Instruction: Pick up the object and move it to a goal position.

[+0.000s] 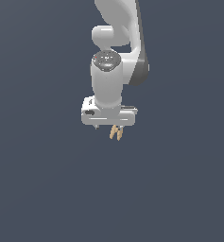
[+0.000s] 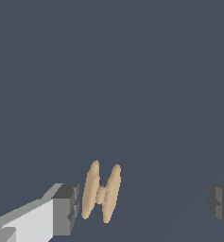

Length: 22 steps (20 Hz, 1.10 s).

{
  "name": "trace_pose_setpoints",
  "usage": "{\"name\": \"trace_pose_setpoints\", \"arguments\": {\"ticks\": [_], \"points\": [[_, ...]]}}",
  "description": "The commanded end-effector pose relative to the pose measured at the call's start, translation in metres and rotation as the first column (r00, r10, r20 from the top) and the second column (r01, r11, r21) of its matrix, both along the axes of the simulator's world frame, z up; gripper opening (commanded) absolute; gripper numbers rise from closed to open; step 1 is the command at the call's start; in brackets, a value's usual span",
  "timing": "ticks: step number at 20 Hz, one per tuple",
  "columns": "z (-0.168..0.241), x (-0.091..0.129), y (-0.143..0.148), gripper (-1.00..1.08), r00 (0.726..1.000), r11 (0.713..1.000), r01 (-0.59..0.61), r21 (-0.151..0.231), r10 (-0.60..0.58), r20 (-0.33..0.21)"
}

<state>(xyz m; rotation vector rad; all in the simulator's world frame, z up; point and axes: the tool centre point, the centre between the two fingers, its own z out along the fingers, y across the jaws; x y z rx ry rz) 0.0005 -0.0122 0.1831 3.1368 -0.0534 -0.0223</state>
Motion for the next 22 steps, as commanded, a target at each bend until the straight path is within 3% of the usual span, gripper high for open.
{"name": "trace_pose_setpoints", "arguments": {"ticks": [1,11,22], "points": [[0.000,0.000,0.000,1.00,1.000,1.000,0.000,0.000,0.000,0.000],[0.006,0.008,-0.038,1.00,0.997,0.997,0.071,-0.003,-0.071,0.020],[-0.016,-0.005,-0.022,1.00,0.996,0.996,0.088,-0.001,-0.088,0.018]]}}
